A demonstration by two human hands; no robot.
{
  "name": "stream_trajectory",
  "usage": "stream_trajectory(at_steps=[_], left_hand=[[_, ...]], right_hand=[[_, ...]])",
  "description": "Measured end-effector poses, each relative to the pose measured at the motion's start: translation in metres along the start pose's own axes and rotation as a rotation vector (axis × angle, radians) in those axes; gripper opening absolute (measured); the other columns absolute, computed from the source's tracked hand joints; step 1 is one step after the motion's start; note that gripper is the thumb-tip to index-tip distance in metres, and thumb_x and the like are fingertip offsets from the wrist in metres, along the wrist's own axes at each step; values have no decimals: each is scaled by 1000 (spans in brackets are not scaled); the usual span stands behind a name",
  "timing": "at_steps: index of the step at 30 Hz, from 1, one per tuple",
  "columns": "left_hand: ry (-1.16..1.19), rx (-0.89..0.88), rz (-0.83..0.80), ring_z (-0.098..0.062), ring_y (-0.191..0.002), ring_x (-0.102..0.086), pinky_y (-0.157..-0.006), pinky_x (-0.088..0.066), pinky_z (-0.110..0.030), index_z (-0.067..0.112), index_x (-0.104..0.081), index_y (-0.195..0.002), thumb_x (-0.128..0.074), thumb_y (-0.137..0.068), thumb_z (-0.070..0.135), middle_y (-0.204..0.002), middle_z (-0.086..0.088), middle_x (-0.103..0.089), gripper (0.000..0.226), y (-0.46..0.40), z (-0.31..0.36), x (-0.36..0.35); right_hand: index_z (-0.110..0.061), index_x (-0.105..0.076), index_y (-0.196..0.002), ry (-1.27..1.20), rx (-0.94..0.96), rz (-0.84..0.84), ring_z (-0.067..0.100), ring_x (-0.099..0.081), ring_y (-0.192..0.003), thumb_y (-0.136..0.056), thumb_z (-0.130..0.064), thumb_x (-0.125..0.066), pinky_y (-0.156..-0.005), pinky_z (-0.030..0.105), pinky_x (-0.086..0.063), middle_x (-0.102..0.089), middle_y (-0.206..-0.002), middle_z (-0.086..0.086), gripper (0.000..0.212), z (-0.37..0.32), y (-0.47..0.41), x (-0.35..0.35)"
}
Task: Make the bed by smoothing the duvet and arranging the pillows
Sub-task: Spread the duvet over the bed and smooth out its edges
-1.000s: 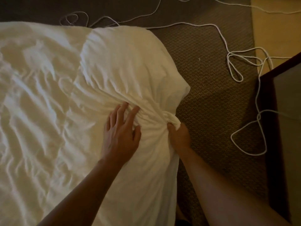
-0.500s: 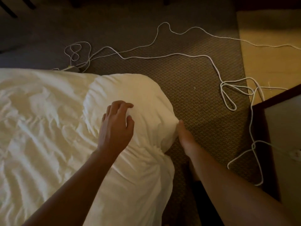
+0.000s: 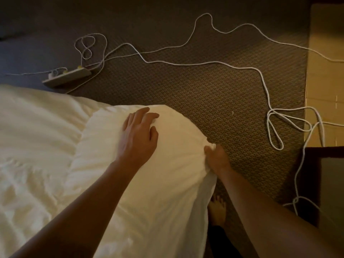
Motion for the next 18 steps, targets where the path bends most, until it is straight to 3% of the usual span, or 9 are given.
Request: stream_trajectory(at_steps=[3, 5, 8, 10, 12, 15, 18], left_hand=[[-49, 55, -26, -27, -125, -47, -110, -35, -43, 15, -58, -130, -52, -91, 15, -138, -9, -52, 40, -15, -14, -3], [-70, 84, -56, -29, -129, -46, -114, -31, -45, 14, -58, -131, -47, -92, 19, -139, -11, -51, 41, -17, -23, -4], [-89, 121, -59, -31, -142, -33, -121, -20, -50, 16, -53, -138, -37, -92, 29, -151, -13, -40, 50, -16, -28, 2], [-82, 219, -5, -31, -149, -20, -122, -11, -49, 20, -43, -146, -33, -94, 31, -159, -13, -28, 54, -12, -35, 8], [-20, 384, 70, -28, -152, -9, -122, -4, -45, 23, -32, -152, -29, -95, 33, -163, -10, -17, 58, -3, -45, 15], [122, 618, 192, -22, -153, -1, -124, 0, -44, 26, -24, -155, -26, -97, 35, -166, -6, -8, 59, 24, -62, 22], [257, 766, 332, -18, -153, -1, -124, -1, -43, 23, -24, -155, -24, -97, 32, -165, -6, -9, 59, 53, -75, 33]], right_hand=[[-3, -50, -124, -11, -63, 91, 28, -55, -105, -101, -22, -50, -82, 31, -37, -56, -108, 10, 30, -9, -4, -1], [-4, -48, -128, 64, -141, 68, 32, -56, -109, -101, -21, -49, -84, 35, -41, -59, -119, 18, 32, -7, -3, -8], [-4, -42, -138, 335, -248, -103, 38, -49, -126, -97, -25, -54, -93, 34, -43, -50, -138, 21, 47, -19, -2, -24], [-6, -39, -141, 523, -196, -81, 37, -40, -133, -96, -34, -53, -105, 42, -40, -41, -146, 19, 55, -49, -2, -28], [-7, -39, -141, 529, 1, -36, 35, -37, -133, -98, -36, -49, -107, 47, -35, -39, -146, 17, 53, -94, 4, -35], [-12, -45, -140, 430, 447, -43, 28, -42, -129, -99, -37, -46, -105, 46, -40, -46, -141, 11, 48, -167, 39, -64], [-16, -44, -143, 428, 916, -205, 20, -34, -142, -98, -40, -39, -114, 36, -32, -41, -151, 6, 51, -221, 101, -107]])
Point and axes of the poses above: each hand's wrist, its own y-axis away from the middle knuckle, its own x-axis out of the back of the hand, z = x × y, the point moved 4 cm from there along -y, towards the middle knuckle
